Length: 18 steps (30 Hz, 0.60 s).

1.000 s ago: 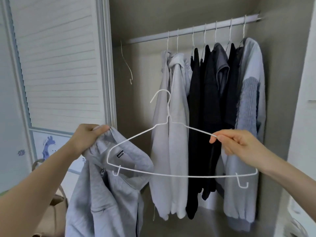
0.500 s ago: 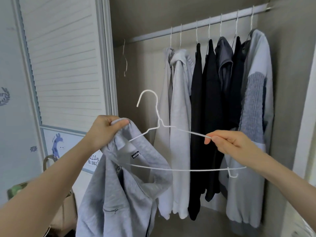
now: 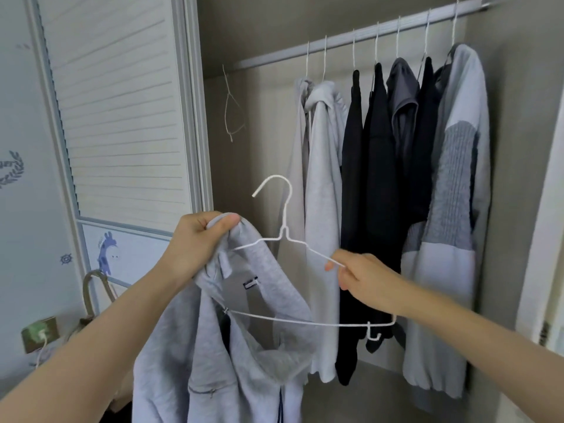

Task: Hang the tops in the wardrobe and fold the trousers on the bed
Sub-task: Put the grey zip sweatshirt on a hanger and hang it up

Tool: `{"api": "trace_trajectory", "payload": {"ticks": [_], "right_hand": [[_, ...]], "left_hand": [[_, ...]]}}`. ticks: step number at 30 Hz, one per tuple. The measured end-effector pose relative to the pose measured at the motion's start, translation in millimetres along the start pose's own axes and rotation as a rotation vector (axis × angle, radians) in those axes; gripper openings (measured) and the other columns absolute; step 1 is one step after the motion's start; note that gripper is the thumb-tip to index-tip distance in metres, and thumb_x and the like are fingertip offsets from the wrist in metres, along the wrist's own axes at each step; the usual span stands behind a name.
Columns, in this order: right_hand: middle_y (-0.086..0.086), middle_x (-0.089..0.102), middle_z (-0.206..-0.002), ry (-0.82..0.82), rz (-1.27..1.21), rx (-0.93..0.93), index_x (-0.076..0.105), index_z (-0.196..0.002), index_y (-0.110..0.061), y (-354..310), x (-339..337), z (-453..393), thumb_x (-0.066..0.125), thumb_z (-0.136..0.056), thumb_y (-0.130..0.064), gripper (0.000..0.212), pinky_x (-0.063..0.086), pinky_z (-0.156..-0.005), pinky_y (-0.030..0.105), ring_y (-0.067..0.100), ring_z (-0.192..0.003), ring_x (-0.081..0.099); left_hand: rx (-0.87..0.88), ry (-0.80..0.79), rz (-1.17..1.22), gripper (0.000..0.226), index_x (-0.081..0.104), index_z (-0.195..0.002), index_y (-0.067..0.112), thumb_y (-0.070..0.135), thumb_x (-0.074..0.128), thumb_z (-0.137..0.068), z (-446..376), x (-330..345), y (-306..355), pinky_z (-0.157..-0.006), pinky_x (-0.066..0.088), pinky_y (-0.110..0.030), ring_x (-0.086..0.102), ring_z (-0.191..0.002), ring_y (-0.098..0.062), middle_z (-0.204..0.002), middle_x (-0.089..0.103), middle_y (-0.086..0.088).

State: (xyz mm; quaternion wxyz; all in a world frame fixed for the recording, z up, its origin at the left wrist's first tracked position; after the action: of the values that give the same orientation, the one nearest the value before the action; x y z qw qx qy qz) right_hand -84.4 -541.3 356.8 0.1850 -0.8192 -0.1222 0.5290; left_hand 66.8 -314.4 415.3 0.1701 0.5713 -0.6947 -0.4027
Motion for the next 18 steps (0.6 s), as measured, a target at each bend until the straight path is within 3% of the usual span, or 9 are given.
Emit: {"api": "trace_trajectory", "payload": {"ticks": [3,6,10,12,14,16,18], "right_hand": [[-0.009,0.06,-0.069,0.036,-0.033,0.002,0.058,-0.095,-0.031,-33,12,-14,0.053,-0.088,-0.042,0.014,0.048,-0.069,0.034,0.011,-0.064,0.054],[-0.02,0.054,-0.053,0.154,-0.156,0.066,0.061,-0.076,-0.027,-48,12,-27,0.054,-0.073,-0.069,0.043,0.04,-0.06,0.03,0.007,-0.057,0.048],[-0.013,0.047,-0.043,0.174,-0.221,0.152,0.059,-0.061,-0.02,-53,28,-30,0.05,-0.082,-0.067,0.052,0.035,-0.058,0.029,0.008,-0.052,0.044],[-0.014,0.05,-0.045,0.254,-0.236,0.254,0.063,-0.06,-0.025,-34,34,-24,0.044,-0.083,-0.07,0.055,0.038,-0.063,0.03,0.011,-0.056,0.048],[-0.013,0.056,-0.053,0.354,-0.365,0.329,0.066,-0.062,-0.033,-13,35,-11,0.043,-0.071,-0.081,0.054,0.044,-0.072,0.036,0.014,-0.065,0.054],[-0.005,0.063,-0.062,0.46,-0.602,0.38,0.068,-0.061,-0.019,5,31,2,0.058,-0.065,-0.078,0.06,0.047,-0.075,0.034,0.017,-0.068,0.058],[0.013,0.071,-0.08,0.512,-0.79,0.407,0.07,-0.072,-0.001,16,30,12,0.065,-0.077,-0.058,0.057,0.05,-0.078,0.029,0.023,-0.078,0.066]], "left_hand": [[0.052,-0.094,-0.024,0.028,0.072,-0.079,0.003,0.025,0.063,-0.094,10,24,6,-0.067,0.051,-0.031,0.057,-0.067,-0.013,-0.077,0.068,-0.023],[0.052,-0.13,-0.003,0.031,0.068,-0.071,0.001,0.021,0.063,-0.094,18,41,7,-0.064,0.046,-0.03,0.052,-0.063,-0.012,-0.069,0.062,-0.024],[0.037,-0.173,0.015,0.032,0.068,-0.074,0.002,0.026,0.061,-0.094,27,64,0,-0.072,0.05,-0.04,0.058,-0.064,-0.014,-0.066,0.067,-0.014],[0.071,-0.244,-0.028,0.031,0.072,-0.086,0.011,0.037,0.057,-0.092,36,77,-1,-0.08,0.051,-0.035,0.065,-0.073,-0.012,-0.074,0.071,-0.002],[0.123,-0.355,-0.071,0.039,0.071,-0.111,0.019,0.047,0.053,-0.09,49,79,0,-0.09,0.049,-0.027,0.066,-0.092,-0.012,-0.094,0.071,0.004],[0.246,-0.377,-0.192,0.052,0.061,-0.13,0.026,0.056,0.051,-0.088,57,65,-4,-0.096,0.043,-0.027,0.059,-0.104,-0.011,-0.107,0.064,0.008],[0.382,-0.283,-0.543,0.063,0.053,-0.135,0.032,0.068,0.044,-0.085,61,45,-15,-0.098,0.034,-0.035,0.05,-0.113,-0.011,-0.119,0.055,0.012]]}}
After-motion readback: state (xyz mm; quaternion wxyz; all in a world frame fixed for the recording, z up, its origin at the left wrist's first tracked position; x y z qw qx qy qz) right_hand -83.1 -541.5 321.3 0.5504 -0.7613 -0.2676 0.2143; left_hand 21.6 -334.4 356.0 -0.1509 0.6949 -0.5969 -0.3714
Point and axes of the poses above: each hand's wrist, its own z-axis away from the middle knuckle, its own x-axis out of the palm, y = z × x, the point moved 6 cm from there along -z, towards the middle knuckle
